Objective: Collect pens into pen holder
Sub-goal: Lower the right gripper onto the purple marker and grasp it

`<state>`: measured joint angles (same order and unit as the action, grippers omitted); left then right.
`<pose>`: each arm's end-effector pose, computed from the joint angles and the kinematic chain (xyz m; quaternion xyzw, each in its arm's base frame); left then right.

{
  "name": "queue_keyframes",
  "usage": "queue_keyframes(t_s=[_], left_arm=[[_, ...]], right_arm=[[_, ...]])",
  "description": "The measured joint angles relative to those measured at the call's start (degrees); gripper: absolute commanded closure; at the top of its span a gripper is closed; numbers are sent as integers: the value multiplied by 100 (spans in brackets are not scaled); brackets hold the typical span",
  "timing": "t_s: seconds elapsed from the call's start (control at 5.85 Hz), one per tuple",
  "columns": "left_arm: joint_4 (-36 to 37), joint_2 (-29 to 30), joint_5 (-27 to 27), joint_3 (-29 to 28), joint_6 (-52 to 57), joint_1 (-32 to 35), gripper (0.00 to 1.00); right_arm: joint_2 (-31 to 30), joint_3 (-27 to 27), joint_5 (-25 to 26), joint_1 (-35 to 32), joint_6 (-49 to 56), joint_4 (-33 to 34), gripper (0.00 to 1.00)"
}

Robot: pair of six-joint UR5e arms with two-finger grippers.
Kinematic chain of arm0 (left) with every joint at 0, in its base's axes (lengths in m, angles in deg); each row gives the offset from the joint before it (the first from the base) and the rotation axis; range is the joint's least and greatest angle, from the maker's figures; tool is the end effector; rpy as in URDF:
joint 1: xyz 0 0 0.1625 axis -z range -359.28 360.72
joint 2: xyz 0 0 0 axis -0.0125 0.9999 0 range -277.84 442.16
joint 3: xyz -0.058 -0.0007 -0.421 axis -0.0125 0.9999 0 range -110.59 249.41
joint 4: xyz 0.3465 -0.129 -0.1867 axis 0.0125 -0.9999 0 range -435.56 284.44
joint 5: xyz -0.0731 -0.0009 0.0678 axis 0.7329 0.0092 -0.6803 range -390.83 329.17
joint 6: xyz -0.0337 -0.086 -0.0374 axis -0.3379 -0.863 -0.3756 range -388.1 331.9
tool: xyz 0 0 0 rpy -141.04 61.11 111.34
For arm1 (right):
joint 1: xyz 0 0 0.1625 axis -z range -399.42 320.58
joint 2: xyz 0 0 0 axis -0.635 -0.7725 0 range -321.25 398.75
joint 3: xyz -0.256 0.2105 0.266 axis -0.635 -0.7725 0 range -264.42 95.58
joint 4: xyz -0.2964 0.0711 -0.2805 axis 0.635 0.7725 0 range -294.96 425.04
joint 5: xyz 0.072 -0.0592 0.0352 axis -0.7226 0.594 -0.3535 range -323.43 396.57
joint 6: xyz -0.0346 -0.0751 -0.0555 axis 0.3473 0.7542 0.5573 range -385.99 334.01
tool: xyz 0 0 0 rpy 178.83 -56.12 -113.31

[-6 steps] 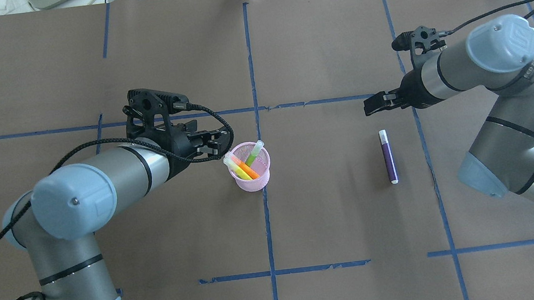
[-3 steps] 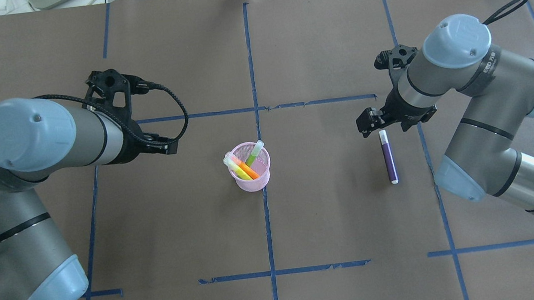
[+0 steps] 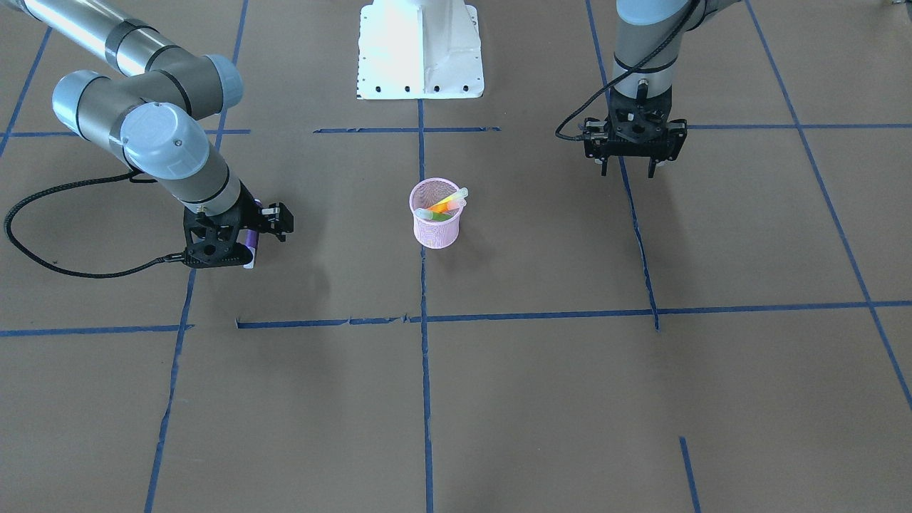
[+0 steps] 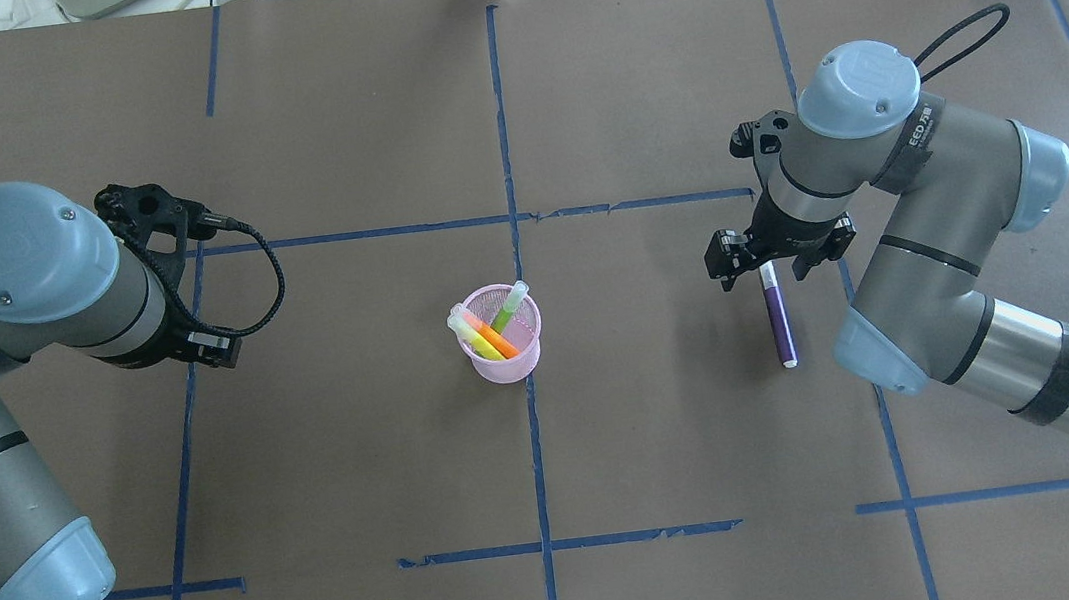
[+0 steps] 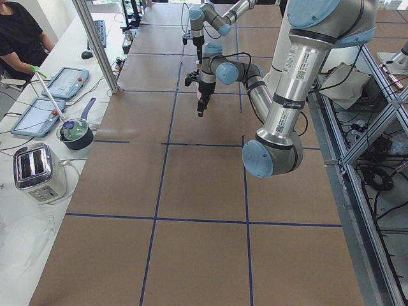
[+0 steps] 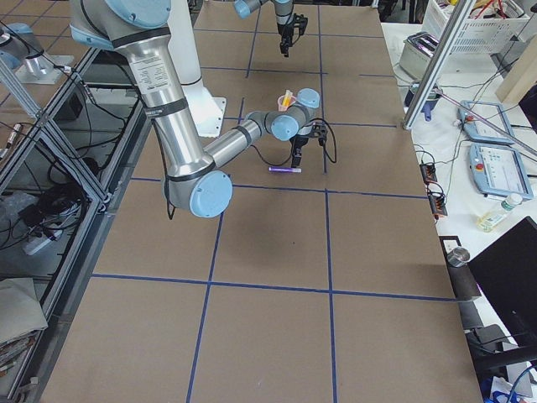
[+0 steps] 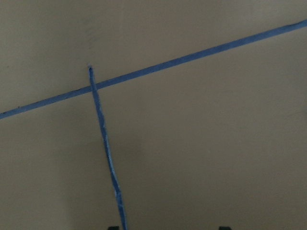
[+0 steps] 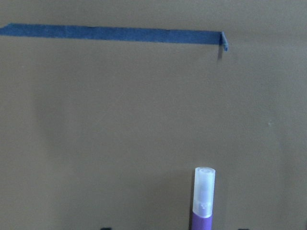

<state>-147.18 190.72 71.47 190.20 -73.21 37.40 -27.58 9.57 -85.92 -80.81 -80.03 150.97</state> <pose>0.3552 -0.4043 0.3000 0.0952 0.2685 0.0970 0.9536 -0.4326 -0.4876 0.3888 -0.0461 -0.3730 -0.0326 0.9261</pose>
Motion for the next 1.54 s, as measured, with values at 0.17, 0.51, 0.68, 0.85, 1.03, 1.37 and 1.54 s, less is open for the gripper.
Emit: queue_keyframes(t_s=[0.17,0.51,0.68,0.85,1.03,1.37,1.54], left_arm=[[20,-85,71,-2,80,-2,25],[23,-121,103,1,111,-10,24],[19,-123,105,12,109,-9,24],[17,-128,106,28,108,-6,24],[17,-131,106,36,108,-4,23],[16,-133,106,37,108,-3,23],[16,-133,106,34,108,-3,23]], right_arm=[[26,-197,-108,-5,142,47,28],[66,-308,-275,-4,332,169,50],[58,-313,-291,10,346,185,50],[39,-317,-293,34,350,187,50],[26,-318,-293,62,350,189,68],[26,-310,-299,68,351,225,100],[17,-303,-322,27,351,286,100]])
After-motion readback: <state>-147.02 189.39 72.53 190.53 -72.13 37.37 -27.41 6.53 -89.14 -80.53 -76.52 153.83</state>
